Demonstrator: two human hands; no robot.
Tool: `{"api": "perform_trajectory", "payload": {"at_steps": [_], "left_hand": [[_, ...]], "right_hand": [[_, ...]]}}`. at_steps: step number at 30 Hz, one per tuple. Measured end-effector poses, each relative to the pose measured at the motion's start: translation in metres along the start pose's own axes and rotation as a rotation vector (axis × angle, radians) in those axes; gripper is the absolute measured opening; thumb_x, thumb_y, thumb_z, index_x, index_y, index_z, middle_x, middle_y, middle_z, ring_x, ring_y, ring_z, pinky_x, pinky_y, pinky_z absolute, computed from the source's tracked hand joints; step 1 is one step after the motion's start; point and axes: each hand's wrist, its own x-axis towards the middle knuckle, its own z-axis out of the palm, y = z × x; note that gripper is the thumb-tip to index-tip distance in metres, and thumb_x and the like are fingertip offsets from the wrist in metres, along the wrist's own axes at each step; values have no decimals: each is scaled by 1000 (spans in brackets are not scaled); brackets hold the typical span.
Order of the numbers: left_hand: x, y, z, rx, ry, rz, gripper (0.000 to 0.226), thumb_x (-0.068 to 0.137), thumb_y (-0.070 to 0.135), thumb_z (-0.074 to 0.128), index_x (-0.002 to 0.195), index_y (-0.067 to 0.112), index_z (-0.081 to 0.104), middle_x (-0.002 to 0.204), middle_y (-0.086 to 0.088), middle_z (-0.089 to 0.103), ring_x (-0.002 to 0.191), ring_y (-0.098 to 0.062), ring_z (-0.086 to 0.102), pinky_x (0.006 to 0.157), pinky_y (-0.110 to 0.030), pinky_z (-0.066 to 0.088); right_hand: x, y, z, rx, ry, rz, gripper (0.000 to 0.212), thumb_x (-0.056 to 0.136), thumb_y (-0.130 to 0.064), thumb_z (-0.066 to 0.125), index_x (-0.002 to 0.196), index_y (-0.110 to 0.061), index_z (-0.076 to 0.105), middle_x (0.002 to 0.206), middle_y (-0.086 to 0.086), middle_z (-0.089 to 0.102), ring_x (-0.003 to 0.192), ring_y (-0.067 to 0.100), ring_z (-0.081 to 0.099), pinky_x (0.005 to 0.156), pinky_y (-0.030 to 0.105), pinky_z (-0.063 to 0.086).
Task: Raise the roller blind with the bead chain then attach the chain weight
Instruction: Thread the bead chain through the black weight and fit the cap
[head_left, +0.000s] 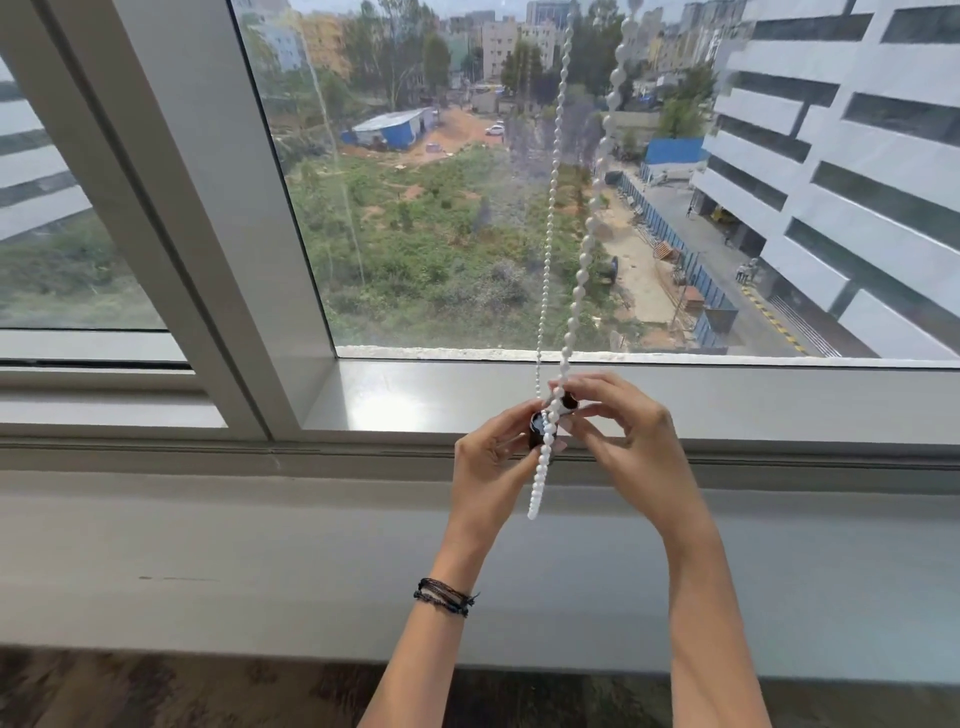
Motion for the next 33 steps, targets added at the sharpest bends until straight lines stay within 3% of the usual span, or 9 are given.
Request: {"api": "perform_trajectory", "payload": {"at_steps": [4, 8, 11, 14, 19, 23, 27, 31, 33], "left_hand": [[-2, 2, -3, -14, -5, -3, 41, 67, 23, 79, 107, 27, 70, 107, 1, 74, 103, -22, 69, 90, -43, 55], [-3, 2, -5, 64, -8, 13, 44, 73, 9, 77, 107, 36, 68, 102, 7, 74, 97, -13, 70, 84, -28, 56], [-2, -3, -8, 95, -4, 14, 46, 75, 2, 75, 111, 31, 67, 105, -1, 73, 97, -17, 70, 87, -33, 56], [-1, -5, -11, 131, -10, 19, 45, 76, -2, 74, 114, 22, 67, 107, -6, 72, 98, -15, 70, 86, -26, 55], [-1, -3, -9, 171, -13, 6, 50, 75, -4, 73, 111, 30, 65, 109, -7, 71, 98, -15, 70, 88, -34, 56], [-1, -2, -10, 192, -13, 4, 54, 75, -7, 72, 108, 35, 64, 106, -6, 71, 95, -16, 70, 85, -32, 57], [2, -4, -12, 209, -27, -21, 50, 76, -11, 69, 116, 19, 63, 109, -12, 71, 97, -22, 70, 87, -35, 56], [4, -3, -14, 217, -46, -35, 54, 76, -12, 68, 114, 26, 62, 107, -12, 71, 94, -22, 70, 85, -32, 57], [6, -2, -15, 209, -67, -52, 52, 77, -12, 66, 116, 22, 63, 107, -14, 70, 96, -26, 70, 84, -32, 58]], "right_hand": [[-2, 0, 1, 9, -14, 4, 39, 83, 6, 63, 111, -21, 66, 109, -7, 63, 100, 8, 63, 86, 21, 52], [-1, -1, 4, 36, -47, -2, 51, 82, 16, 56, 105, -28, 64, 108, -8, 59, 101, 7, 62, 86, 16, 49], [-1, 0, 7, 40, -69, 22, 54, 80, 23, 49, 104, -22, 66, 108, 0, 58, 105, 12, 61, 88, 20, 51], [-2, 0, 7, 58, -80, 45, 43, 82, 19, 52, 106, -13, 67, 107, 1, 58, 104, 11, 61, 87, 20, 51], [-2, 4, 9, 42, -9, 15, 26, 83, 10, 60, 100, -6, 71, 101, 1, 60, 93, 2, 63, 80, 13, 52], [-2, 9, 11, 74, 5, 14, 29, 82, 10, 61, 96, -13, 71, 101, 1, 66, 94, 5, 66, 80, 16, 53], [-2, 14, 13, 180, 29, 66, 37, 80, 10, 63, 93, -24, 71, 97, -14, 70, 96, 8, 67, 79, 17, 54], [-2, 21, 15, 265, 53, 110, 33, 78, 10, 65, 92, -18, 73, 99, -3, 73, 101, 16, 67, 82, 26, 56], [-1, 23, 15, 266, 56, 116, 32, 78, 11, 64, 92, -16, 73, 99, 0, 72, 101, 17, 67, 81, 24, 55]]}}
